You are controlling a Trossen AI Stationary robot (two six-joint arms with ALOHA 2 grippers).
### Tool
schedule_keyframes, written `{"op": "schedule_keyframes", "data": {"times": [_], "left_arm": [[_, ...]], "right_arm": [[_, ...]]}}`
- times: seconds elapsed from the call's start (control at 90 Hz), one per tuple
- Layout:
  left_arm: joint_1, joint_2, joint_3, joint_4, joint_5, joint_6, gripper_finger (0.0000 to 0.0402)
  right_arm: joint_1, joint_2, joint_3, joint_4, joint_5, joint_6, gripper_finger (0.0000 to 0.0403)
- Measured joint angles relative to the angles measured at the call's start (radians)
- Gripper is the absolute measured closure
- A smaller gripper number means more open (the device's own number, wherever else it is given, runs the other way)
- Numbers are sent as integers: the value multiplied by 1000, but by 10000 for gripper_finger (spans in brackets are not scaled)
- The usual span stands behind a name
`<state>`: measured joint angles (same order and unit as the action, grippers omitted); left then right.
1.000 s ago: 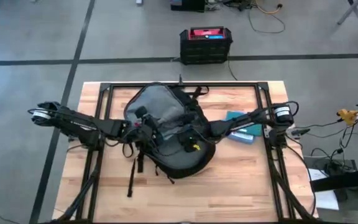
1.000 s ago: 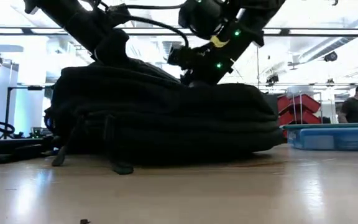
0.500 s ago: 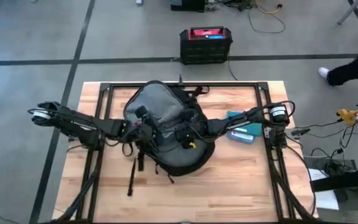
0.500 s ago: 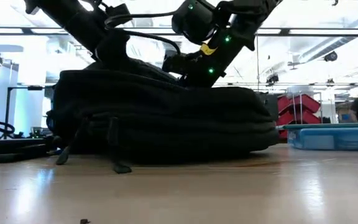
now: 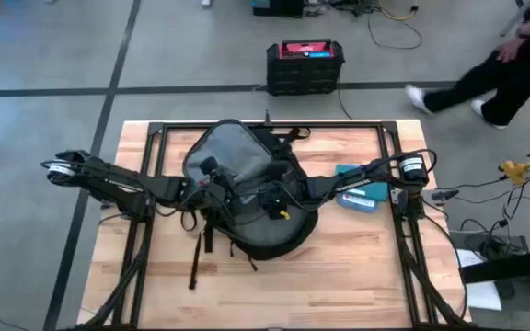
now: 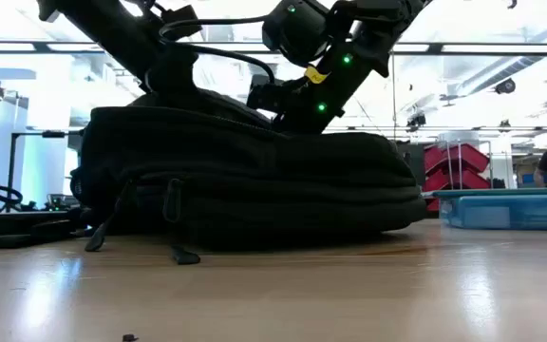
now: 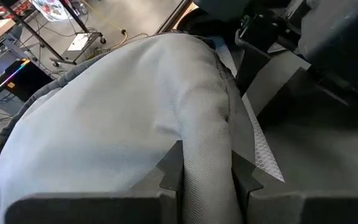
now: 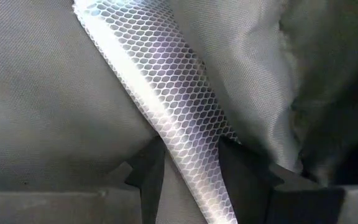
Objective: Unpack backpack
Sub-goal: Remove the white mesh zipper pouch from the backpack
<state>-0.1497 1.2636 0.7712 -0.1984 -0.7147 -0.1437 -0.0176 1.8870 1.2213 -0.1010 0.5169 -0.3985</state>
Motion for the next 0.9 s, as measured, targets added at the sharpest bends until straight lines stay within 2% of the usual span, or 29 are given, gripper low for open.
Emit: {"op": "schedule_keyframes", "data": {"times": [0.078, 0.156, 0.533, 0.9], "left_arm": [[0, 1, 0, 6, 1, -3, 357], [0, 1, 0, 7, 1, -5, 357], [0, 1, 0, 6, 4, -10, 357], [7, 1, 0, 10, 17, -22, 357]], "right_arm": [[-5, 0, 8, 2, 8, 40, 368], [-6, -2, 10, 2, 16, 39, 400], [6, -2, 13, -16, 3, 48, 401], [114, -12, 13, -34, -44, 51, 402]]}}
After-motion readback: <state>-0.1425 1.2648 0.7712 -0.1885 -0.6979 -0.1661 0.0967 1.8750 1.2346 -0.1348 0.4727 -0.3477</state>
